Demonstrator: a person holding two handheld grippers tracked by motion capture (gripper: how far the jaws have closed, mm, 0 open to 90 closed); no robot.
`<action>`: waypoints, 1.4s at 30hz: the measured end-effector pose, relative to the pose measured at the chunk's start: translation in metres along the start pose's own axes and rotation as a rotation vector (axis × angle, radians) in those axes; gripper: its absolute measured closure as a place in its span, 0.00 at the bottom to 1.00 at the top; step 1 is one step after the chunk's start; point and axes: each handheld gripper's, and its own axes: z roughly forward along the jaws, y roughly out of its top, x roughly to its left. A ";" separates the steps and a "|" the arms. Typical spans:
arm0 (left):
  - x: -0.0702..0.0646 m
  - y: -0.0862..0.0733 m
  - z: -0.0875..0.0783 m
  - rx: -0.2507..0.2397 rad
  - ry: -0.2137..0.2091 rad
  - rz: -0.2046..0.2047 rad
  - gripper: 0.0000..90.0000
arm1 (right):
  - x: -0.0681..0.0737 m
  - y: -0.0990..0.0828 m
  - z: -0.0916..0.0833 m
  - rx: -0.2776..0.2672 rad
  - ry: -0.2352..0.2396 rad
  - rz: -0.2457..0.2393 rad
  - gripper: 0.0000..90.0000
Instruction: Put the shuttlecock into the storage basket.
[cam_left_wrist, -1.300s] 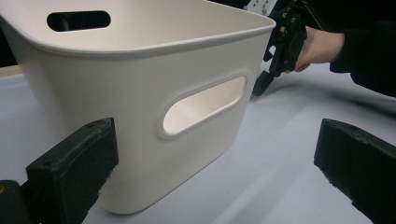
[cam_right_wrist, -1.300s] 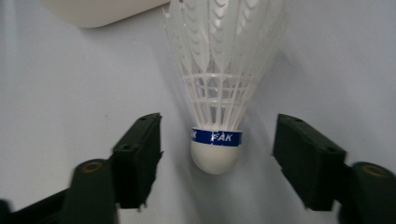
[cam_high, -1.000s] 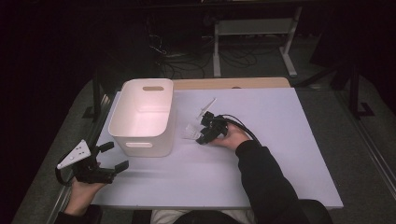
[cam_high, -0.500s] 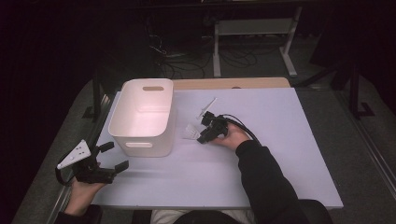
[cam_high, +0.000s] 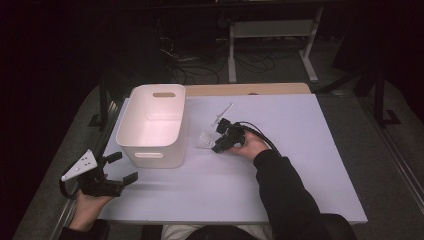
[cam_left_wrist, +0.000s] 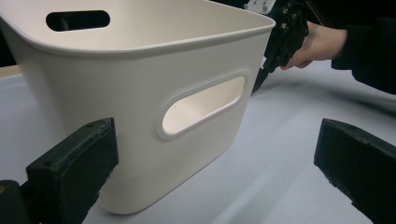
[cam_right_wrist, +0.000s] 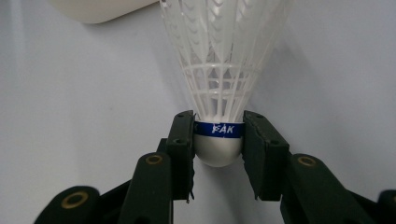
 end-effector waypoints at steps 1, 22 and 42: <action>0.000 0.000 0.000 0.000 0.000 0.000 0.00 | 0.000 0.000 -0.001 -0.001 -0.001 0.001 0.71; 0.000 0.000 0.000 0.000 0.002 -0.001 0.00 | -0.002 -0.003 -0.029 -0.032 -0.029 0.008 0.71; 0.000 0.000 -0.001 0.001 0.006 -0.002 0.00 | 0.002 -0.005 -0.058 -0.073 -0.058 0.005 0.71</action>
